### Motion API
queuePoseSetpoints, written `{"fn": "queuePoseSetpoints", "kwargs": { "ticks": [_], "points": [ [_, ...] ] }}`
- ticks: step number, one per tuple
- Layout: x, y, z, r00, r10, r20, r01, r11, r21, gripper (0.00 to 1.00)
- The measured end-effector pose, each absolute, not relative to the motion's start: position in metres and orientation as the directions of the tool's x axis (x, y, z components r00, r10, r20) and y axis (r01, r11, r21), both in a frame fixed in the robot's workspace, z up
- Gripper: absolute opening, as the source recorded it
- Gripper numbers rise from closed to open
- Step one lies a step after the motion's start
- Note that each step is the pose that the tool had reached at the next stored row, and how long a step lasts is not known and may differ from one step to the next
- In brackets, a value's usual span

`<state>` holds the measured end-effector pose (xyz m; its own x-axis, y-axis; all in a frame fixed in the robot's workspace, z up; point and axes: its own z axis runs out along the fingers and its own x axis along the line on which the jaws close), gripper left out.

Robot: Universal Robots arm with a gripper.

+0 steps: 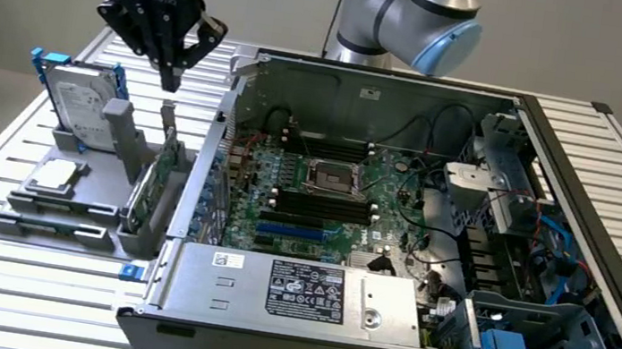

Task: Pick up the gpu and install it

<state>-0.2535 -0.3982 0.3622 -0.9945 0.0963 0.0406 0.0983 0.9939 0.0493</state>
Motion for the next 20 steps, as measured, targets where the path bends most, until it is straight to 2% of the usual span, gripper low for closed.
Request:
{"fn": "queuePoseSetpoints", "kwargs": {
  "ticks": [20],
  "points": [
    [-0.273, -0.416, 0.355, -0.998, 0.046, 0.041, 0.048, 0.998, 0.049, 0.11]
  ]
}}
